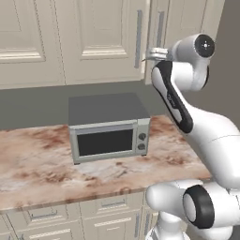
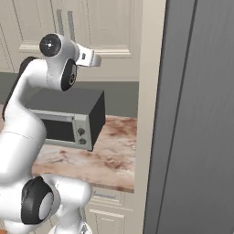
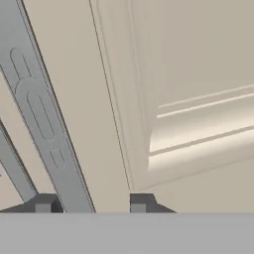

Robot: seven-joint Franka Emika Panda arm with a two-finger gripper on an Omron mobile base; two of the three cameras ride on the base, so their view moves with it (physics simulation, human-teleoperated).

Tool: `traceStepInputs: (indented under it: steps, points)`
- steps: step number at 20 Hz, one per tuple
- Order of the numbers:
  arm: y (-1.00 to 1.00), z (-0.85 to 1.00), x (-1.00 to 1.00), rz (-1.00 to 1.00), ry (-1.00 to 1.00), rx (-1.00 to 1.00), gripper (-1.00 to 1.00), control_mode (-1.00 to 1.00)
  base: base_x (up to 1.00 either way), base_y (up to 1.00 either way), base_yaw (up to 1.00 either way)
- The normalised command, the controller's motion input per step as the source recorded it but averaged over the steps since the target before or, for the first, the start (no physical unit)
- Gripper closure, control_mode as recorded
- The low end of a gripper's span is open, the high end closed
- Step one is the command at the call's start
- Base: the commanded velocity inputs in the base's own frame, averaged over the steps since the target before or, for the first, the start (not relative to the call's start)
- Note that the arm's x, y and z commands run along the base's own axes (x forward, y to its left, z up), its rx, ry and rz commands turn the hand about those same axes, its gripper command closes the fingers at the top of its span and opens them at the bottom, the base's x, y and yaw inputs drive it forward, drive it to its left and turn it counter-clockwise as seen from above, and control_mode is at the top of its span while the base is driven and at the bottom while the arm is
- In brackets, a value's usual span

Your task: Open the cabinet and move the ladle to the pot. Then close the cabinet.

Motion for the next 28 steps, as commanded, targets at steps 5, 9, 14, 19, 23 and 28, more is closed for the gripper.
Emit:
traceStepInputs:
  steps: [5,9,14,19,23,28]
  points:
    - [-0.97,0.18,-0.94,-0.13,0.00,0.27,1.00,-1.00,0.00,0.00,0.00]
    - [-1.00,0.00,-0.97,-0.19,-0.06,0.21,1.00,-1.00,0.00,0.00,0.00]
    - [-0.95,0.01,-0.96,-0.19,-0.19,0.09,1.00,-1.00,0.00,0.00,0.00]
    - [-1.00,0.03,-0.71,-0.23,-0.22,0.05,1.00,-1.00,0.00,0.00,0.00]
    - [-0.18,0.42,-0.76,-0.25,-0.40,-0.08,1.00,-1.00,0.00,0.00,0.00]
    - [0.48,0.55,-0.73,-0.24,-0.35,-0.21,1.00,-1.00,0.00,0.00,0.00]
